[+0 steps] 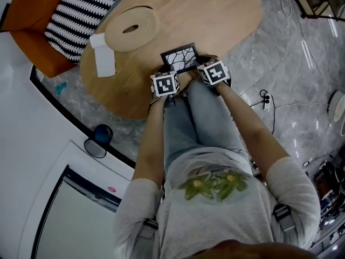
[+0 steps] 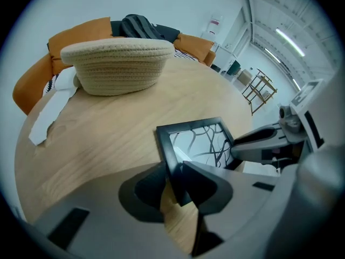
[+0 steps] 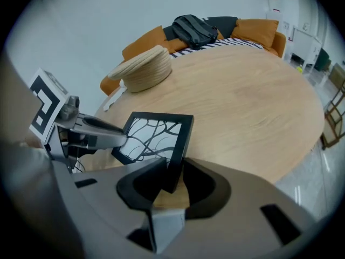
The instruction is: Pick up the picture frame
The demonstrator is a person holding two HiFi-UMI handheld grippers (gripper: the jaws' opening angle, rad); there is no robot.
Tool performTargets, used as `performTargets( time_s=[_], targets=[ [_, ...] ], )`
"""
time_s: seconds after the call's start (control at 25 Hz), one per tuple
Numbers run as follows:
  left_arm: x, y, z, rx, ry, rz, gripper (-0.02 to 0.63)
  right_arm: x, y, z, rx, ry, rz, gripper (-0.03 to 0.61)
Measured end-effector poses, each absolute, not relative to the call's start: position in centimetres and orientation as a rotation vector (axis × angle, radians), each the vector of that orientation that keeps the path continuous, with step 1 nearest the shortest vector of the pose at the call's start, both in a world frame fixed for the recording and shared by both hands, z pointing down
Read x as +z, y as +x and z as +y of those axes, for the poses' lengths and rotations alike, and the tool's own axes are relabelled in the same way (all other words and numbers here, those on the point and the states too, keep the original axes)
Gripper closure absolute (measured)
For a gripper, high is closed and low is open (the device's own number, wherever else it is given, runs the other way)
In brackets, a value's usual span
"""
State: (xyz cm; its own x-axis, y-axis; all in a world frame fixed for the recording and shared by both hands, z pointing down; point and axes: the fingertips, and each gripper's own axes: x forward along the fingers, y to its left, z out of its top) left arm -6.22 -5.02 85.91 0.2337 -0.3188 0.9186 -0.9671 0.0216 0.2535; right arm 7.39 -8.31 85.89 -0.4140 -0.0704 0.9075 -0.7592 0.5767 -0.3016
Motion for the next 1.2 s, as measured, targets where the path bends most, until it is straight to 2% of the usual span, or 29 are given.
performTargets(
  time_s=[0.76, 1.2],
  targets=[
    [86.0, -6.2, -4.8, 0.776, 1.507, -1.279, 0.502, 86.0, 7.4, -8.2, 0.923, 0.664, -1.852, 0.474],
    [84.7, -6.3, -5.4, 0.767, 1.445, -1.250, 0.523, 85.1, 8.1, -7.8, 0.975, 0.731, -1.760, 0.485]
  ],
)
